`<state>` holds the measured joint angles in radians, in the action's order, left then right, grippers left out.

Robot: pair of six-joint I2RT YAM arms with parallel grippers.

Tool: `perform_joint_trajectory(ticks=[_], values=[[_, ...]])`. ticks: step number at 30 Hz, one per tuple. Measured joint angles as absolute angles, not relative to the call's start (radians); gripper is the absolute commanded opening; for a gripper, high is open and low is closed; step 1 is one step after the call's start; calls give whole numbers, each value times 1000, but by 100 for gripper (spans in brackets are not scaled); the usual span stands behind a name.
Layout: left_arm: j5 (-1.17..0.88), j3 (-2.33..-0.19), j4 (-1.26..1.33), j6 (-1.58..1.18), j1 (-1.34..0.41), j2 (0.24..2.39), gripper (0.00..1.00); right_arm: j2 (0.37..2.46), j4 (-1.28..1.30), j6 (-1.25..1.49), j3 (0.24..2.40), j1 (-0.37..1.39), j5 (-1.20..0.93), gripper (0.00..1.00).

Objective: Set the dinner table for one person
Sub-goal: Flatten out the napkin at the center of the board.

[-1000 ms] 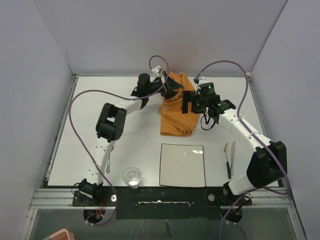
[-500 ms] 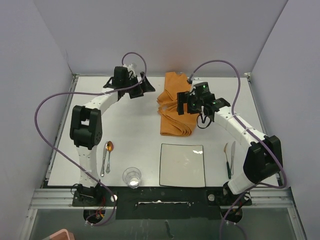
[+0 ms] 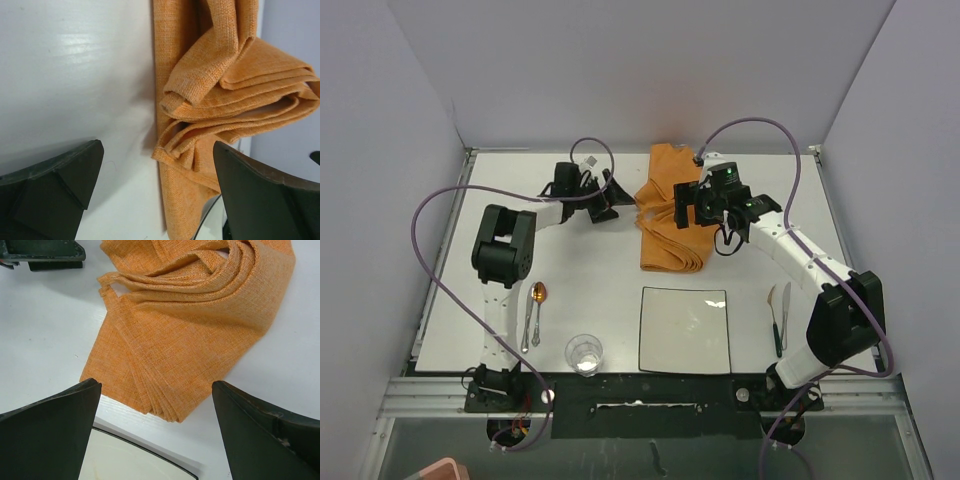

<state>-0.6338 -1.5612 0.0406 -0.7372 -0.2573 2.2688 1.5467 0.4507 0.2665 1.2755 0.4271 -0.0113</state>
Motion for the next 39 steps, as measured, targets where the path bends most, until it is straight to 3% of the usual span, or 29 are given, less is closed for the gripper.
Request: perform_joint_trajectory(ticks=[6,15,27,39], values=[[-743,-1330,395,-905,-235,2237,95,1547,451,261,1276,426,-9,99],[-831,-1069,643,-1082,-265,2154,93,1547,450,262,1292,418,-8,99],[-846,-1150,976,-1360,-411,2308,91,1702,480,276,1488,352,13,99],[-846,-1156,1003,-1408,-429,2321,89,2006,564,335,1672,258,80,100]])
